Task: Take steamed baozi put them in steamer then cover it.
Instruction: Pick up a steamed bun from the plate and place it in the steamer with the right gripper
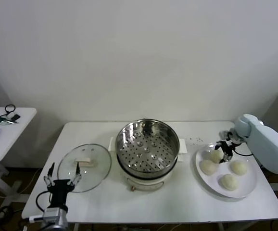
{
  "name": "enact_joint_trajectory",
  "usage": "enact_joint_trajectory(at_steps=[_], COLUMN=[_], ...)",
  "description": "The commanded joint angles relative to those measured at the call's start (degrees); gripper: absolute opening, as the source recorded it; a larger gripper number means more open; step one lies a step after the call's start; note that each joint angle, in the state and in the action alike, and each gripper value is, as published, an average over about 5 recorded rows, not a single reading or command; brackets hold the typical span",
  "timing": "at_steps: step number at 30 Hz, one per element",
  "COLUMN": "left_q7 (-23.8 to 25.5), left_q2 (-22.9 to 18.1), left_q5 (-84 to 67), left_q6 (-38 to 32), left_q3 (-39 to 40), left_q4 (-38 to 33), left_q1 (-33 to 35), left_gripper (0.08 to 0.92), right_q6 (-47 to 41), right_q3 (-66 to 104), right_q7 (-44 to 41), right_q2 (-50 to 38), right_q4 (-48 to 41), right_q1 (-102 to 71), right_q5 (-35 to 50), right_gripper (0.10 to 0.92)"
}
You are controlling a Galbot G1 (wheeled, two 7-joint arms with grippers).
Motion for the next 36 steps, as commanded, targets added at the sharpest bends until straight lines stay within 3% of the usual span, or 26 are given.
enact_joint_trajectory(at_steps=[1,11,20,36], left_q7=[0.01,0.05,0.13,-1.1], left_q2=[0.3,0.58,0.72,1.59], left_q5=[0.0,0.23,0.83,0.27], left_q6=[0.06,0.19,-0.09,-0.06], left_q3=[-0.07,0.07,1.2,1.03], left_q4=[-0.29,-0.99,-1.04,-1.16], left_q1=[0.17,0.91,1.96,2.93], left_gripper=[0.823,0.823,0.823,0.823], right_q6=[2.81,12.61,18.38,29.26], right_q3=[-4.21,-22.18,-27.8,-25.65], right_q7=[-1.76,-3.66,-3.29,2.07], right_q2=[-1.52,0.39,7.48,20.53], right_q4=[4.23,14.31,24.42,29.63], right_q1=[5.61,27.6,36.6,28.49], right_q5=[3.05,10.11,10.51,-8.53], right_gripper=[0.687,0.694,0.696,0.696])
